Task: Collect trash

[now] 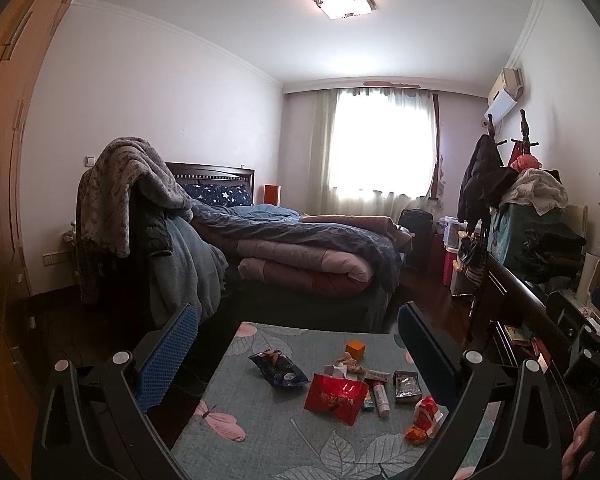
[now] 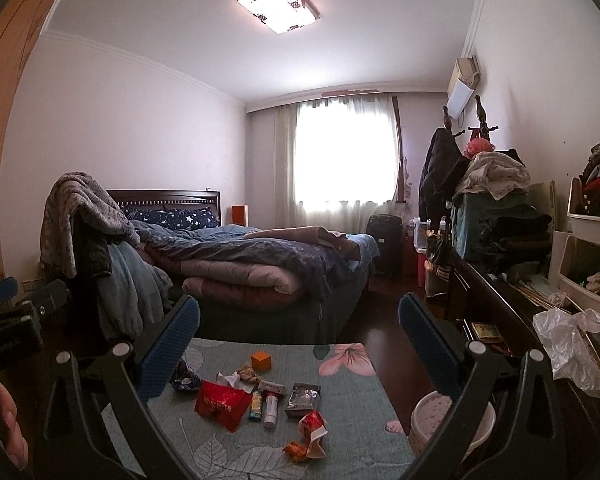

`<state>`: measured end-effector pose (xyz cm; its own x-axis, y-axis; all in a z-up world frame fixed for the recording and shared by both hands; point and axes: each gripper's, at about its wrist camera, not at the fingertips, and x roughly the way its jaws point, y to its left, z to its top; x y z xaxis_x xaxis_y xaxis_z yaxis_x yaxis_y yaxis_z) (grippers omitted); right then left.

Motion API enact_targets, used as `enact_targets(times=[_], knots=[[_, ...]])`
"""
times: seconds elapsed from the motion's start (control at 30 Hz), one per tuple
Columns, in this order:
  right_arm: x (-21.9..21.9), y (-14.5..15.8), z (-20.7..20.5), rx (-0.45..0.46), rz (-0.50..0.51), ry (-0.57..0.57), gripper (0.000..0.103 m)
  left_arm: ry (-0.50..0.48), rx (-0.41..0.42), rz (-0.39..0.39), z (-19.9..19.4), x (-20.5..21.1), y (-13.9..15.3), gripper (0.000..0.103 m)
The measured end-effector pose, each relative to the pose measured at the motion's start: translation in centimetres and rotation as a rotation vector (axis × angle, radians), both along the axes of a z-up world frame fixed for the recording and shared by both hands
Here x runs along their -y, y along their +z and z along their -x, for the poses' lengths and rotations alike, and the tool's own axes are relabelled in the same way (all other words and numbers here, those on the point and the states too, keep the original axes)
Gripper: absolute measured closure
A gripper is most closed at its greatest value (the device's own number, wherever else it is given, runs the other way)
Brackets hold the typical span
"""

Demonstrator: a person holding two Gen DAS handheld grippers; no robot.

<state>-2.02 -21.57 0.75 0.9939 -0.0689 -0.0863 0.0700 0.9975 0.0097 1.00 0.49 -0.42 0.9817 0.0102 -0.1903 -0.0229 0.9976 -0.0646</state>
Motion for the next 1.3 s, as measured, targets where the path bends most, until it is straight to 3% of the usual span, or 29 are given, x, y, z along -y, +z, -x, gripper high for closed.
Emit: enact_targets(times=[0.87, 1.3], knots=[[0.4, -1.5, -2.4, -0.061, -0.009, 0.013, 0.003, 0.0, -0.057, -0.007, -2.1, 0.3, -1.3, 0.004], [1.1, -5.9, -8.7, -0.18, -0.028, 0.041, 0.003, -0.012, -0.167, -0.014, -8.2, 0.0, -4.9, 0.004]])
